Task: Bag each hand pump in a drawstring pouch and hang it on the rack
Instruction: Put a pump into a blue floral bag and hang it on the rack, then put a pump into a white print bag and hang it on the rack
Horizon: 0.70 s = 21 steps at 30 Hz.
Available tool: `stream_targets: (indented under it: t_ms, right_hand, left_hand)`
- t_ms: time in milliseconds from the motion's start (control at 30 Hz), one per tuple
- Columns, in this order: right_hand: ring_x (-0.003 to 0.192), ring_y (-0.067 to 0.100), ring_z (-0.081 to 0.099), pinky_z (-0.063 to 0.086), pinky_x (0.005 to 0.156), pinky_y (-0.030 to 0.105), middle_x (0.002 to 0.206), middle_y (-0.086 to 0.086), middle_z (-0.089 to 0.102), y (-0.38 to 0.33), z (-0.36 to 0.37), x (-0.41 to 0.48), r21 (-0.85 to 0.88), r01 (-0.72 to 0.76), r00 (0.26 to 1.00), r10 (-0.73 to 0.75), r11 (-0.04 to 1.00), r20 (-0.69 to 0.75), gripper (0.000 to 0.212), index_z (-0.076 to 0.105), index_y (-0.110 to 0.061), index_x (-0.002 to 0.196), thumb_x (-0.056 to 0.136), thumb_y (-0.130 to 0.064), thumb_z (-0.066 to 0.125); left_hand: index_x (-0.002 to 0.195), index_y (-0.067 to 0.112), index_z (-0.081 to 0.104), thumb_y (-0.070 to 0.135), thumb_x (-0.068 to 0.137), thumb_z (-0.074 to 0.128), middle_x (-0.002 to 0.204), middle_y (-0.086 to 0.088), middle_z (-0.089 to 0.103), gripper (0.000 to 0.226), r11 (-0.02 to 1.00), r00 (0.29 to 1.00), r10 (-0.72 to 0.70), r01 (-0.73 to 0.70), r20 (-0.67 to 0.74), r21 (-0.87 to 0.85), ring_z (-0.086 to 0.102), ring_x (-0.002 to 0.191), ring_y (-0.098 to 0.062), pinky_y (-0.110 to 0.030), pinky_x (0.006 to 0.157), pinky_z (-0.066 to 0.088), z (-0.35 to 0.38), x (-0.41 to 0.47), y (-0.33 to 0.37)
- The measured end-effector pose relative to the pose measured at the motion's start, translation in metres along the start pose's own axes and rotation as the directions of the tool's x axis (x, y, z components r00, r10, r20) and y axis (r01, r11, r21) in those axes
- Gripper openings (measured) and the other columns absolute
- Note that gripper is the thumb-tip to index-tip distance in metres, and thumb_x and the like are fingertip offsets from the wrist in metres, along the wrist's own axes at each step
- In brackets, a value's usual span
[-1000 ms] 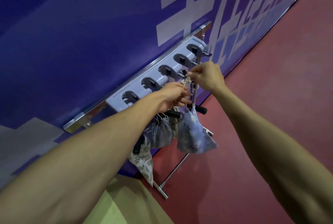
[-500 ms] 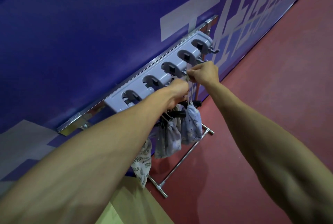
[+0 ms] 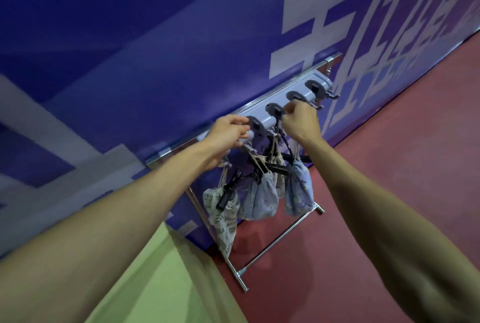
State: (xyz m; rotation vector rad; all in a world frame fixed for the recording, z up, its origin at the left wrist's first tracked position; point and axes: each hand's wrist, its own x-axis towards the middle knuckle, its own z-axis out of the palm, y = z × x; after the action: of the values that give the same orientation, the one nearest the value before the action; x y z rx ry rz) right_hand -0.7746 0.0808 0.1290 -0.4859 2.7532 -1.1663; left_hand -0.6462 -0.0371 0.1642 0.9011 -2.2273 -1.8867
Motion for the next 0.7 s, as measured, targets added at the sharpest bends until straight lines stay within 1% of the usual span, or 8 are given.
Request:
stream_targets:
  t_ms: [67,133,233,300,400,500,567,700]
  right_hand:
    - [0.108,0.028,0.063,0.047,0.09,0.03,0.111,0.01,0.07,-0.026,0.005,-0.024,0.05,0.138,0.981,-0.143,0.989,0.134,0.031,0.068,-0.01,0.11,0.082,-0.01,0.054]
    - [0.105,0.021,0.063,0.043,0.088,0.024,0.111,0.007,0.071,-0.055,0.013,-0.055,0.074,0.268,0.93,-0.278,0.961,0.242,0.028,0.067,-0.01,0.111,0.085,-0.014,0.059]
    - [0.087,0.016,0.063,0.045,0.081,0.026,0.094,0.002,0.071,-0.093,0.034,-0.099,0.134,0.362,0.849,-0.386,0.922,0.361,0.023,0.069,-0.013,0.106,0.085,-0.017,0.061]
    - [0.074,0.011,0.059,0.045,0.073,0.025,0.081,-0.002,0.066,-0.118,0.052,-0.133,0.166,0.421,0.761,-0.446,0.892,0.471,0.019,0.07,-0.014,0.101,0.085,-0.017,0.061]
    - [0.073,0.013,0.064,0.048,0.071,0.025,0.08,0.002,0.067,-0.151,0.079,-0.184,0.209,0.452,0.646,-0.479,0.867,0.595,0.022,0.067,-0.011,0.107,0.086,-0.015,0.063]
    - [0.081,0.022,0.07,0.057,0.074,0.034,0.09,0.009,0.071,-0.183,0.103,-0.238,0.217,0.448,0.563,-0.463,0.867,0.684,0.034,0.056,-0.009,0.121,0.088,-0.014,0.061]
    - [0.085,0.026,0.071,0.057,0.08,0.041,0.092,0.011,0.071,-0.206,0.123,-0.278,0.208,0.462,0.517,-0.452,0.862,0.727,0.04,0.051,-0.007,0.126,0.088,-0.014,0.062]
    - [0.092,0.03,0.069,0.058,0.077,0.041,0.1,0.015,0.069,-0.243,0.167,-0.354,0.182,0.507,0.409,-0.42,0.843,0.81,0.045,0.047,-0.007,0.131,0.089,-0.014,0.061]
  left_hand:
    - [0.12,0.005,0.055,0.001,0.091,0.049,0.105,-0.01,0.06,0.03,0.999,0.998,0.009,-0.011,-0.061,-0.037,0.059,0.091,-0.021,-0.024,0.074,0.047,-0.023,-0.026,0.002]
    - [0.114,0.006,0.055,0.0,0.091,0.049,0.105,-0.011,0.061,0.025,0.996,0.99,0.004,-0.017,-0.14,-0.092,0.062,0.088,-0.021,-0.023,0.075,0.047,-0.047,-0.06,-0.004]
    - [0.108,0.012,0.054,0.002,0.091,0.051,0.099,-0.008,0.062,0.021,0.994,0.969,0.009,-0.035,-0.248,-0.101,0.061,0.078,-0.014,-0.016,0.067,0.045,-0.081,-0.108,-0.022]
    - [0.103,0.013,0.053,0.0,0.091,0.05,0.09,-0.005,0.06,0.018,0.997,0.947,0.012,-0.036,-0.32,-0.068,0.059,0.071,-0.013,-0.01,0.058,0.045,-0.11,-0.142,-0.041]
    - [0.084,0.024,0.051,-0.003,0.089,0.046,0.089,-0.008,0.059,0.028,0.998,0.911,0.009,0.018,-0.412,0.062,0.058,0.07,-0.014,-0.02,0.07,0.047,-0.158,-0.189,-0.081]
    - [0.086,0.026,0.05,0.002,0.088,0.046,0.095,-0.005,0.06,0.024,0.984,0.866,-0.046,0.126,-0.499,0.127,0.061,0.082,-0.023,-0.031,0.077,0.045,-0.205,-0.246,-0.125]
    - [0.093,0.024,0.049,0.003,0.087,0.045,0.095,-0.006,0.059,0.022,0.979,0.821,-0.096,0.181,-0.563,0.096,0.061,0.087,-0.026,-0.035,0.078,0.045,-0.233,-0.291,-0.156]
    - [0.079,0.027,0.049,0.001,0.087,0.05,0.085,-0.003,0.059,0.027,0.974,0.747,-0.184,0.227,-0.639,-0.015,0.058,0.084,-0.023,-0.032,0.081,0.046,-0.271,-0.366,-0.208]
